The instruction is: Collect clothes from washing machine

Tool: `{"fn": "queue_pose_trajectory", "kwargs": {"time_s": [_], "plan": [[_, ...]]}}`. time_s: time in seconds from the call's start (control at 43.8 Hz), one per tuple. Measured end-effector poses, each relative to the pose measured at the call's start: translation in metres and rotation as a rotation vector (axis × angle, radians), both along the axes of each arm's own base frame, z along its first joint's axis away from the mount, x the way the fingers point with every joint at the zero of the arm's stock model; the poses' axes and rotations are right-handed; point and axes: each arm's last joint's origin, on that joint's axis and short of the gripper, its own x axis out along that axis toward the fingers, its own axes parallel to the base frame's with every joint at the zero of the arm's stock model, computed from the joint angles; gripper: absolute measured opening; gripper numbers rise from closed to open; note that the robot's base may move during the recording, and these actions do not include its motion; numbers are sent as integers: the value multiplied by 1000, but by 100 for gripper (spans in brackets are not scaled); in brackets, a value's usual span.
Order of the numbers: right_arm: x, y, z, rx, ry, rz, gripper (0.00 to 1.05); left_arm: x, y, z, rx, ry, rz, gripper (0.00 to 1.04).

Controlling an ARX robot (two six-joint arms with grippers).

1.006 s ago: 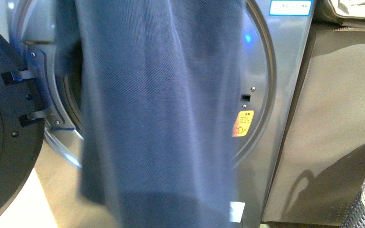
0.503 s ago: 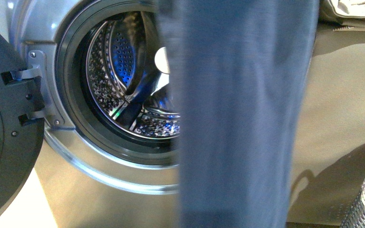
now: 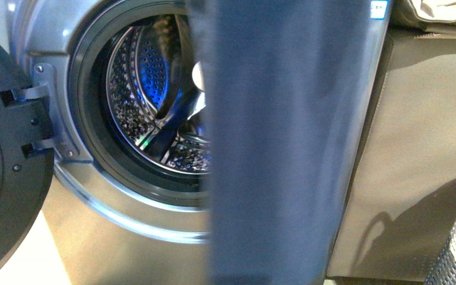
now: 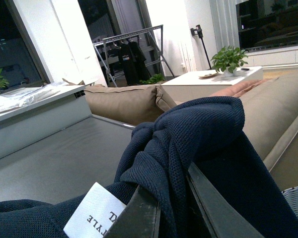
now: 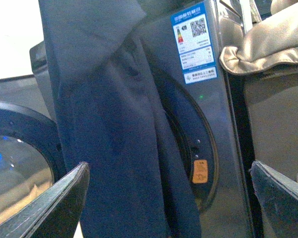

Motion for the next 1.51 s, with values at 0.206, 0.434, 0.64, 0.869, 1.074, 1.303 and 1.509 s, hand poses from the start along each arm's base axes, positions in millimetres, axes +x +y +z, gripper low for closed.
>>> {"fn": "queue_pose_trajectory", "kwargs": {"time_s": [0.206,0.434,0.64,0.869,1.074,1.303,1.509], "plan": [[19,0,26,17,0,139,97,0,0,0,0,1,0,10],[51,19,51,-13,14,298,97,0,0,0,0,1,0,10],[84,46,70,-26,35,392,97,0,0,0,0,1,0,10],[122,70,79,-7,90,466,97,0,0,0,0,1,0,10],[153,98,85,-5,143,529,97,0,0,0,0,1,0,10],[185,127,89,-20,147,526,97,0,0,0,0,1,0,10],[227,149,91,-4,151,477,97,0,0,0,0,0,0,10]]}}
